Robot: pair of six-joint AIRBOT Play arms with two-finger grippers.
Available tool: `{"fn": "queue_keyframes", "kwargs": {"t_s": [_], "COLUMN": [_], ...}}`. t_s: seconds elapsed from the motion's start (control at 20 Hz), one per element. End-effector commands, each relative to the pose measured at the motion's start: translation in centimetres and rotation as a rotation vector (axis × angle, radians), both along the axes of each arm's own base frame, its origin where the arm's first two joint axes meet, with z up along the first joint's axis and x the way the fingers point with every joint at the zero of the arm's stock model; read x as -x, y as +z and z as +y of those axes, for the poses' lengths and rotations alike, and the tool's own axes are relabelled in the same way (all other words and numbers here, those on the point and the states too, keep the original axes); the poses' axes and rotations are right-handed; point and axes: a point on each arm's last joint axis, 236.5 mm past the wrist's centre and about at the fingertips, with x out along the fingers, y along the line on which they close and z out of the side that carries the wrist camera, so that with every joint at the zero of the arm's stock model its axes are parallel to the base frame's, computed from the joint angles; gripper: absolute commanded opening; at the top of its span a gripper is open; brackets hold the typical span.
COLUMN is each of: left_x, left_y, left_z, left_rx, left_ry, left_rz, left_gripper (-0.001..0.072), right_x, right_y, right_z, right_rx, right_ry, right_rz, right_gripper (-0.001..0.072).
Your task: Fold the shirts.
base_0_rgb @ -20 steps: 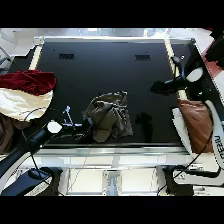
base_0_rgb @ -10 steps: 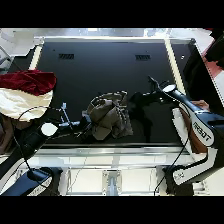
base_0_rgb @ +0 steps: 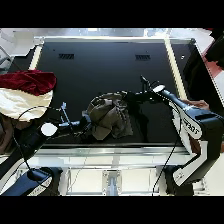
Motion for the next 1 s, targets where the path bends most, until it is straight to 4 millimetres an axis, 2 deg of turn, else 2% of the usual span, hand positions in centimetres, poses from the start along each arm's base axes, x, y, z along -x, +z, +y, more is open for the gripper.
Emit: {"fn": "queue_keyframes", "kwargs": {"t_s": [0.0, 0.2, 0.3, 0.55, 0.7, 0.75, 0.85, 0.9, 0.95], "left_x": [0.0, 0.0, 0.0, 0.0, 0.0, 0.0, 0.0, 0.0, -0.1], "left_y": [0.0, 0.0, 0.0, 0.0, 0.0, 0.0, 0.0, 0.0, 0.0], "left_z": [0.1, 0.1, 0.1, 0.1, 0.1, 0.1, 0.1, 0.1, 0.1], "left_rx": [-0.010, -0.010, -0.009, -0.007, -0.007, -0.007, -0.007, -0.007, -0.007], "left_ry": [-0.005, -0.005, -0.005, -0.004, -0.003, -0.003, -0.003, -0.003, -0.003], "left_rz": [-0.006, -0.006, -0.006, -0.005, -0.005, -0.005, -0.005, -0.005, -0.007], "left_gripper": [0.0011, 0.0011, 0.0011, 0.0011, 0.0011, 0.0011, 0.0011, 0.0012, 0.0011], "right_x": [-0.5, -2.2, -2.9, -1.0, -0.3, -0.1, 0.3, 0.2, 0.1], "right_y": [0.1, 2.9, 2.6, -0.9, -1.4, -1.4, -1.4, -1.2, -0.8], "right_z": [-0.9, -2.8, -3.6, -0.7, 1.0, 1.5, 2.3, 2.5, 2.7], "right_rx": [-0.006, -0.038, -0.019, 0.007, 0.008, 0.006, 0.006, -0.004, -0.019], "right_ry": [-0.015, -0.013, -0.037, 0.021, 0.048, 0.058, 0.073, 0.069, 0.063], "right_rz": [0.013, -0.017, -0.029, 0.040, 0.045, 0.047, 0.045, 0.046, 0.047], "right_gripper": [0.0406, 0.0406, 0.0405, 0.0405, 0.0404, 0.0361, 0.0100, 0.0019, 0.0018]}}
